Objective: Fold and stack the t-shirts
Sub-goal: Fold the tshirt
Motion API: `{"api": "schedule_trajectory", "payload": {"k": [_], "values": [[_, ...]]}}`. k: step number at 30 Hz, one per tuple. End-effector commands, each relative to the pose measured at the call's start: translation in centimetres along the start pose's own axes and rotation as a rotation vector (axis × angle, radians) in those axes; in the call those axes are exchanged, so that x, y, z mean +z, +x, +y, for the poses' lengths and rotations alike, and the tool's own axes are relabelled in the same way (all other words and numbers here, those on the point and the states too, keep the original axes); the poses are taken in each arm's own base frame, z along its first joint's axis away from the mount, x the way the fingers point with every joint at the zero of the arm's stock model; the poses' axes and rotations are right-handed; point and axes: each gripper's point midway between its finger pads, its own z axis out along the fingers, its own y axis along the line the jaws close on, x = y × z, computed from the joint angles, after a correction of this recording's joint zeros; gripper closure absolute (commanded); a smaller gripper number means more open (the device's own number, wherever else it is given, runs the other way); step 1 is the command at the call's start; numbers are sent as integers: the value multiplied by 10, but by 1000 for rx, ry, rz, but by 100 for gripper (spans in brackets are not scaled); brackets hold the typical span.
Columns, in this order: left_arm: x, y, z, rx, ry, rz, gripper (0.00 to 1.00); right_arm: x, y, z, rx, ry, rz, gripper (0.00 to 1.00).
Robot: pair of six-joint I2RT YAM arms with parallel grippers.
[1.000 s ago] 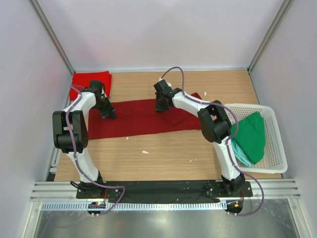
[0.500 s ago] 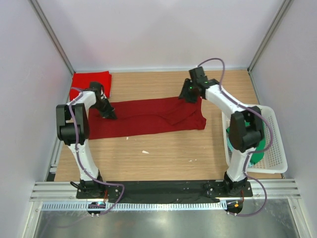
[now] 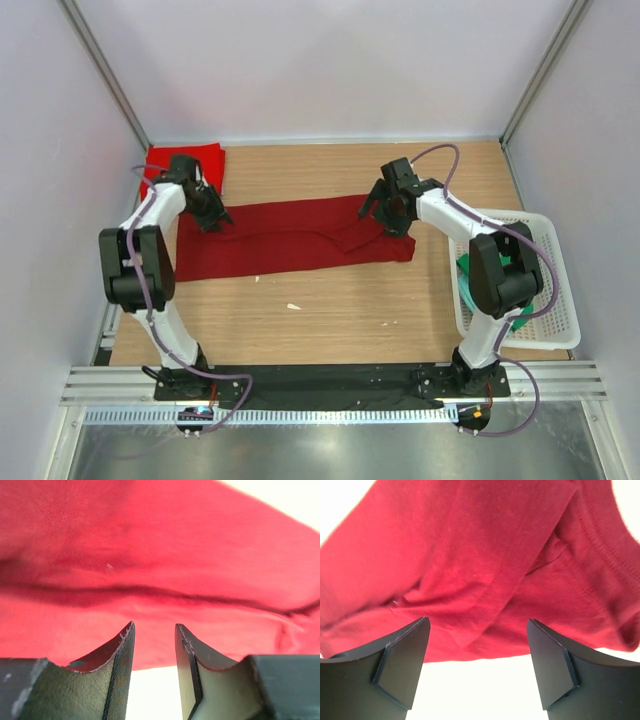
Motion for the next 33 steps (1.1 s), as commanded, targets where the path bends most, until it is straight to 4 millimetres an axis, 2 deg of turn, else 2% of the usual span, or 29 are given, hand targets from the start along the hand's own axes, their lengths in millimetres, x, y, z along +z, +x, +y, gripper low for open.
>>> {"api": "schedule_trajectory", "payload": {"k": [1,2,5,9,12,13,14,15,18,20,22,25,27,30,33], "values": [[-60,-29,-33,75,76,-177,60,-2,-15,26,133,23,-110,16],[-73,-29,-37,78,90,-202,61,7,-10,23,145,68,-114,16],[-87,-22,-42,86,111,-208,61,15,-4,25,218,127,-104,16],[-85,-1,-42,126,122,-176,61,34,-5,27,227,189,-145,16],[-73,20,-33,150,104,-122,62,46,-11,26,231,216,-180,16],[-66,28,-26,151,91,-99,61,57,-8,19,226,247,-173,16],[-61,38,-31,180,91,-81,61,60,-6,17,218,264,-168,16],[-54,42,-23,183,60,-65,62,62,-10,18,208,269,-174,16],[-41,43,-13,199,15,-50,63,73,-7,11,184,299,-172,16],[-28,35,2,211,-74,-39,64,75,-7,6,158,311,-173,16],[-8,38,16,204,-135,19,66,75,-7,5,150,314,-176,16],[7,45,28,188,-183,80,68,77,-6,5,136,314,-169,16],[22,61,38,171,-217,153,71,80,-8,5,110,313,-177,16],[33,85,41,196,-245,216,71,84,-18,8,45,311,-201,16],[40,110,28,216,-224,274,71,89,-34,11,-29,303,-223,15]]}}
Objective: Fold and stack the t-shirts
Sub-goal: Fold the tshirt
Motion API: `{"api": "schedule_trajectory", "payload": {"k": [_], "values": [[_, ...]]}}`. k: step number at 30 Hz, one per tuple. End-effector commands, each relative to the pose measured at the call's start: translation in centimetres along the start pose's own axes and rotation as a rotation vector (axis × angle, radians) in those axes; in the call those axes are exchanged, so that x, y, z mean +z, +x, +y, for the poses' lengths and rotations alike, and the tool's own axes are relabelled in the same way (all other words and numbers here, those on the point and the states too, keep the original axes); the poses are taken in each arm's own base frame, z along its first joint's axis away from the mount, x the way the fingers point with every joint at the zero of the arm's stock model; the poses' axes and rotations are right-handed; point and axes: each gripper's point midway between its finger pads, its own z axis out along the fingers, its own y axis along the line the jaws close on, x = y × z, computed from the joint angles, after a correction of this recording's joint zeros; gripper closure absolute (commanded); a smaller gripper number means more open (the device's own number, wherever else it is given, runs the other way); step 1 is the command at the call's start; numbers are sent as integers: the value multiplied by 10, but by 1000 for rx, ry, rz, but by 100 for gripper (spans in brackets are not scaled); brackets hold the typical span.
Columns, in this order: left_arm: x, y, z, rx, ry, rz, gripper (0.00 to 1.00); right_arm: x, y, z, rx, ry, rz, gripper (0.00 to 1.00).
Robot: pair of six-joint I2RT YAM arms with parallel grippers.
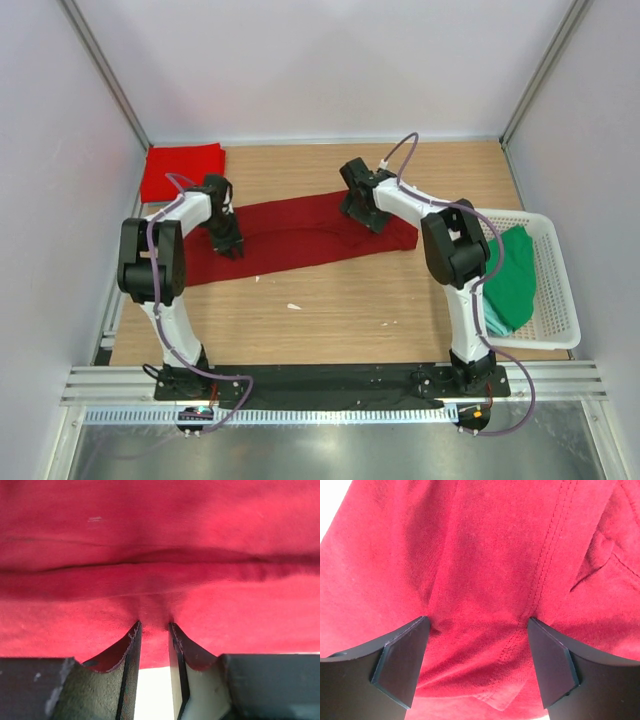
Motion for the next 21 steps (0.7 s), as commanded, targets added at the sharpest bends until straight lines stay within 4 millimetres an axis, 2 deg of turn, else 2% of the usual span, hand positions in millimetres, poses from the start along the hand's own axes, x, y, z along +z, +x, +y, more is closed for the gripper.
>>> {"api": "schedule_trajectory", "payload": {"k": [1,3,6,7,9,10,12,13,15,17,18,20,21], "values": [[20,46,-17,57,-16,130,71,20,-25,1,-88,14,-89,14],[22,60,-30,60,20,173,71,24,-34,13,-128,-53,-93,15],[19,80,-62,91,78,209,70,31,-57,21,-198,-108,-104,14],[18,91,-77,112,95,225,70,39,-61,18,-223,-112,-83,14],[17,108,-97,123,139,260,70,41,-73,30,-276,-177,-78,14],[15,124,-117,150,193,296,70,42,-74,33,-343,-216,-59,14],[10,134,-145,171,239,311,70,46,-85,44,-404,-269,-59,14],[7,152,-163,220,262,342,70,49,-90,44,-450,-262,-68,14],[1,163,-195,253,318,369,69,51,-101,53,-487,-293,-74,13],[-5,195,-227,308,403,478,69,50,-110,59,-497,-307,-78,13],[-16,206,-250,349,454,495,69,47,-123,67,-486,-330,-100,13],[-27,221,-273,384,532,560,69,33,-139,76,-463,-356,-130,13],[-39,220,-290,424,573,538,69,23,-148,77,-452,-364,-147,12]]}}
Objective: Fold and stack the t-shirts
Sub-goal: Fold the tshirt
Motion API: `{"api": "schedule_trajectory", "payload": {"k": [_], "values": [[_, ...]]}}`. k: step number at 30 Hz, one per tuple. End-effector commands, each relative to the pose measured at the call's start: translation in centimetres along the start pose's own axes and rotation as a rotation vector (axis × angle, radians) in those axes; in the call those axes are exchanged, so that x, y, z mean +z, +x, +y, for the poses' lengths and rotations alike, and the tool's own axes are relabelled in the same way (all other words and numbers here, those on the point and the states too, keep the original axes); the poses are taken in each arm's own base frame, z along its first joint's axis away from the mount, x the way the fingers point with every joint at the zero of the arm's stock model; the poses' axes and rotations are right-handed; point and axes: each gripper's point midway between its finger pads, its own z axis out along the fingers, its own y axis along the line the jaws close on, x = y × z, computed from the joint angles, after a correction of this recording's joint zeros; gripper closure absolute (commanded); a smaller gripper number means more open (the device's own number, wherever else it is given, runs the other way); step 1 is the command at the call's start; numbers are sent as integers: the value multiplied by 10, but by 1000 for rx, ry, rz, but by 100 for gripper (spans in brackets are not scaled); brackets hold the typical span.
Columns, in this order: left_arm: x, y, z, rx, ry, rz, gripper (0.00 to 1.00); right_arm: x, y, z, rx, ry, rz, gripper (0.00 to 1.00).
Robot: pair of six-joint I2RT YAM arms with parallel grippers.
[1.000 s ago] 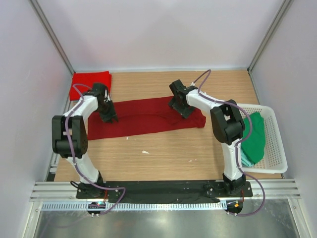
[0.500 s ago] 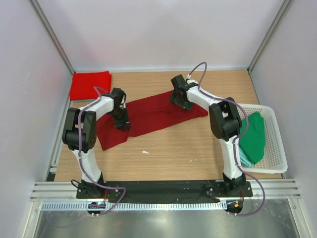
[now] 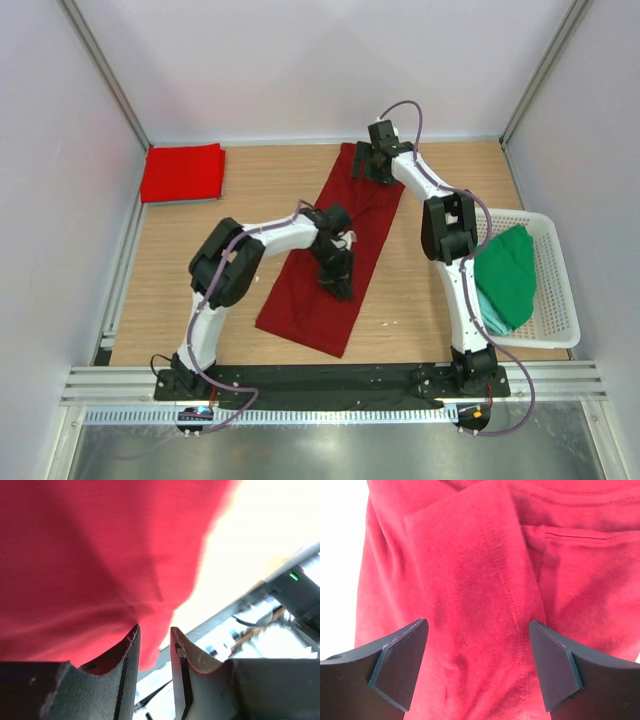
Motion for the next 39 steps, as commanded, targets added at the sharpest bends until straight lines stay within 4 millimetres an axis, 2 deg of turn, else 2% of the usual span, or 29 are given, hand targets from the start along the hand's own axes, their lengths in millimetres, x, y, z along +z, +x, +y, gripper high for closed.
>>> {"api": "schedule_trajectory", "payload": {"k": [1,2,3,4,5,6,7,8,9,10,12,13,14,16,19,20,21,23,24,26,29,30,31,34,37,39], "values": [[-18,6,-73,84,204,52,68,-35,-43,16,-41,-74,-72,12],[-26,2,-80,100,222,25,67,-42,-48,14,-35,-72,-78,12],[-45,-1,-93,133,254,-23,66,-49,-51,12,-5,-75,-77,12],[-58,-9,-96,142,272,-67,66,-64,-64,4,21,-74,-95,12],[-69,-11,-98,151,280,-97,65,-70,-58,-2,39,-61,-62,12],[-89,-11,-101,172,292,-149,65,-78,-58,-5,59,-54,-56,12],[-103,-19,-93,160,287,-189,65,-93,-63,-8,67,-53,-63,12],[-110,-20,-82,142,270,-213,65,-98,-50,-12,63,-38,-25,12],[-131,-29,-70,122,257,-282,64,-103,-44,-12,79,-34,-10,12],[-139,-31,-64,118,252,-310,64,-107,-36,-9,90,-34,6,12],[-142,-35,-34,82,224,-330,63,-121,-13,-2,124,-64,51,14],[-143,-35,-27,77,224,-332,63,-125,-6,2,157,-68,59,16],[-141,-36,-20,86,224,-324,63,-130,11,7,161,-71,75,18],[-132,-31,-15,96,223,-292,62,-135,23,15,173,-75,75,18],[-120,-29,-6,96,198,-280,61,-131,40,23,151,-44,51,18],[-114,-30,0,89,179,-279,61,-127,47,31,133,-41,45,18],[-110,-30,3,87,165,-276,61,-123,50,33,118,-31,42,18],[-96,-27,21,62,99,-265,61,-117,49,35,77,13,18,17],[-91,-25,28,51,76,-260,61,-108,59,38,51,36,36,17],[-81,-20,45,19,27,-250,61,-103,61,38,22,82,35,16],[-63,-10,63,-17,-22,-228,62,-84,76,38,-19,142,48,15],[-57,-8,64,-22,-25,-221,62,-80,77,37,-31,158,47,15],[-53,-5,64,-35,-25,-212,62,-68,88,36,-50,176,71,15],[-35,8,64,-46,-13,-173,62,-58,88,40,-84,188,64,15],[-15,20,51,-92,50,-118,62,-37,90,48,-132,177,63,15],[-8,22,42,-91,90,-105,62,-30,89,53,-153,162,63,15]]}}
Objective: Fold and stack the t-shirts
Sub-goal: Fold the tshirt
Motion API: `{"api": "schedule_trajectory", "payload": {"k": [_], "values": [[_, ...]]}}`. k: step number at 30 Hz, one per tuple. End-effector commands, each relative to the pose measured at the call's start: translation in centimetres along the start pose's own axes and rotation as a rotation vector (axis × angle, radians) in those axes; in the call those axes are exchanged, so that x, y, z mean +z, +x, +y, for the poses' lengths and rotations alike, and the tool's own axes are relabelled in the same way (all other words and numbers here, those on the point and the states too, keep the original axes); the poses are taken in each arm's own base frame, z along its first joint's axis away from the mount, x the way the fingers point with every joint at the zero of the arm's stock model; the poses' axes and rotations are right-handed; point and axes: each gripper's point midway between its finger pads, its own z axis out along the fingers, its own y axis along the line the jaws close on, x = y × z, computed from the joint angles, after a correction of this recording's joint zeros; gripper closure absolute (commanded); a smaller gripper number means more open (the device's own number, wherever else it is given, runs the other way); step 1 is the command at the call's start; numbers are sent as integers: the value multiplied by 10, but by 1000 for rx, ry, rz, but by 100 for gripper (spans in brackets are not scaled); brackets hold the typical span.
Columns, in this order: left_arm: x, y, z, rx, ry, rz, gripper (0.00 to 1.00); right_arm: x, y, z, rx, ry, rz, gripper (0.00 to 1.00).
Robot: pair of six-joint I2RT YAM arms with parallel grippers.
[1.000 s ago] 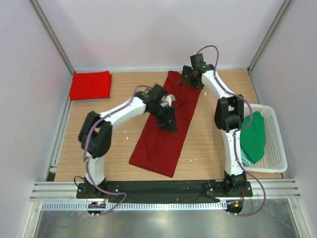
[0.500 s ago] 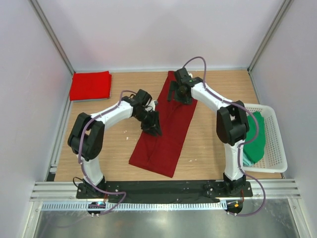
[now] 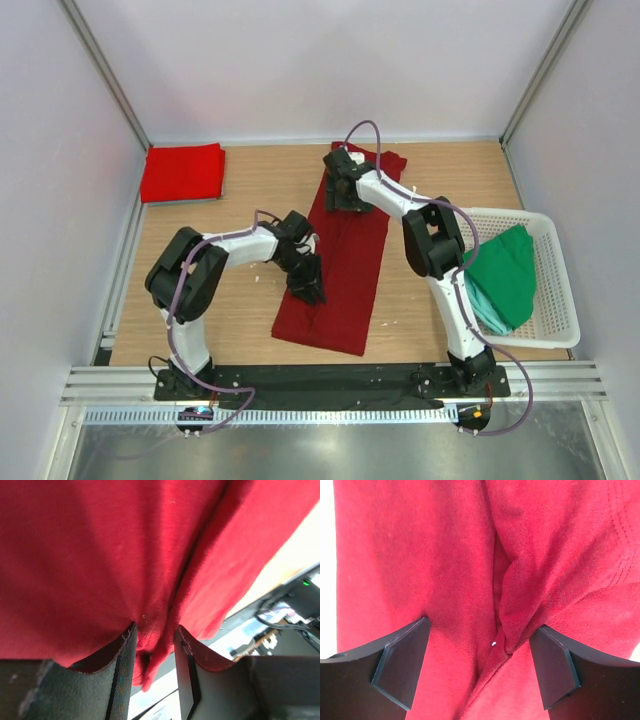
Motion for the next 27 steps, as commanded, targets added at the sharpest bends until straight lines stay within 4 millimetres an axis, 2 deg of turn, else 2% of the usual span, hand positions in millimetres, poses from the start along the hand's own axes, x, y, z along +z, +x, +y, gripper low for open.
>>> {"api": "schedule_trajectory", "payload": {"k": [1,4,6,8,10,11,12,13,14,15,16,18,19,20,21,22,23,24,25,26,27], "values": [[23,7,-19,-21,95,39,62,11,-15,15,-60,-25,-47,15],[30,8,-38,-24,153,61,62,11,-23,31,-97,-78,-63,15],[27,5,-45,-22,164,54,63,3,-32,39,-94,-105,-78,14],[16,-4,-52,4,159,7,62,-7,-37,36,-93,-98,-82,12],[2,-4,-54,34,139,-9,61,-28,-48,29,-82,-99,-90,9],[-17,-9,-66,66,155,-61,60,-38,-51,26,-83,-101,-94,7],[-28,-7,-68,71,149,-68,59,-46,-55,21,-82,-99,-95,6],[-40,-7,-73,93,153,-92,57,-69,-65,13,-73,-106,-112,3],[-53,-9,-77,107,157,-118,57,-78,-65,5,-78,-101,-112,2],[-76,-6,-84,122,161,-154,56,-88,-67,-1,-89,-100,-116,2],[-86,-5,-84,135,153,-171,55,-118,-78,-12,-75,-112,-150,1],[-104,2,-74,120,125,-197,54,-135,-67,-26,-93,-123,-130,1],[-105,6,-68,114,115,-192,54,-144,-59,-26,-110,-166,-108,2],[-107,8,-60,98,106,-190,54,-160,-45,-36,-111,-186,-89,2],[-98,19,-45,74,84,-159,54,-163,-33,-41,-113,-203,-55,2],[-96,24,-39,70,79,-152,54,-169,-15,-39,-107,-252,-1,3],[-90,30,-29,56,63,-134,54,-176,14,-51,-104,-258,51,4],[-85,34,-22,42,54,-121,54,-179,34,-51,-93,-289,101,6],[-72,47,-8,13,42,-71,55,-183,50,-53,-77,-317,125,9],[-67,50,-5,0,46,-60,55,-191,89,-58,-40,-362,205,12],[-63,54,0,-14,41,-47,56,-196,106,-62,-17,-380,231,14]]}}
